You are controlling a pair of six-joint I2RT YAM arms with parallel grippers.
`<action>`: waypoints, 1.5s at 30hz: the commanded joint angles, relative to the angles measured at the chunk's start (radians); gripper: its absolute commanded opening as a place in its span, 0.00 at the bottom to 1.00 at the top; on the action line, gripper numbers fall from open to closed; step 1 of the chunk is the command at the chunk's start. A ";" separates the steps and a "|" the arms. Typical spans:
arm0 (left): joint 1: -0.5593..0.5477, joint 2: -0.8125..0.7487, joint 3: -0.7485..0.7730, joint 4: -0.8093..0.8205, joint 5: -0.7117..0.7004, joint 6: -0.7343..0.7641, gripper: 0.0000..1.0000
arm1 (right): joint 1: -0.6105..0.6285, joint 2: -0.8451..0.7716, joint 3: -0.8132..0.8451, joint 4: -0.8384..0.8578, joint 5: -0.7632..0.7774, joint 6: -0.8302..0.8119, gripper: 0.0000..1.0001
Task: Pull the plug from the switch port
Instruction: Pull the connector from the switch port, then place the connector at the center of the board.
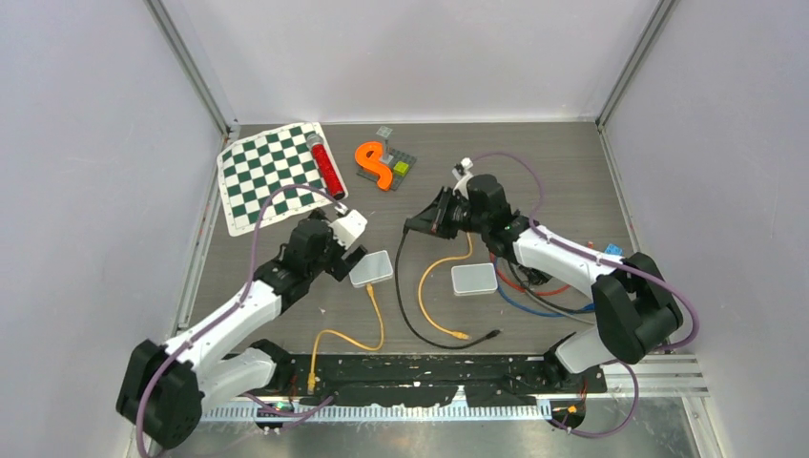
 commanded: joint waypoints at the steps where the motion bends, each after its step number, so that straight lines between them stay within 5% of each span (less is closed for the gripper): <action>1: 0.005 -0.135 -0.057 0.249 -0.221 -0.119 1.00 | -0.027 -0.012 0.116 0.036 0.078 0.072 0.05; 10: 0.006 -0.239 -0.094 0.250 -0.174 -0.150 1.00 | -0.116 0.149 0.238 -0.024 0.222 0.056 0.07; 19: 0.006 -0.166 -0.047 0.164 -0.135 -0.145 1.00 | -0.187 0.225 0.230 -0.044 0.216 -0.004 0.26; 23: 0.006 -0.140 -0.038 0.166 -0.080 -0.147 1.00 | -0.186 0.251 0.349 -0.180 0.151 -0.159 0.44; 26: 0.006 -0.114 -0.031 0.170 -0.048 -0.144 1.00 | -0.176 0.254 0.407 -0.303 0.090 -0.237 0.48; 31: 0.008 -0.047 0.002 0.126 0.077 -0.096 1.00 | -0.135 0.171 0.283 -0.235 -0.001 -0.239 0.49; 36: 0.010 0.087 0.065 0.000 0.360 0.064 1.00 | -0.088 0.069 0.093 -0.104 0.005 -0.138 0.47; 45: 0.014 0.262 0.200 -0.178 0.325 0.130 1.00 | 0.091 -0.064 -0.182 0.066 0.047 0.003 0.47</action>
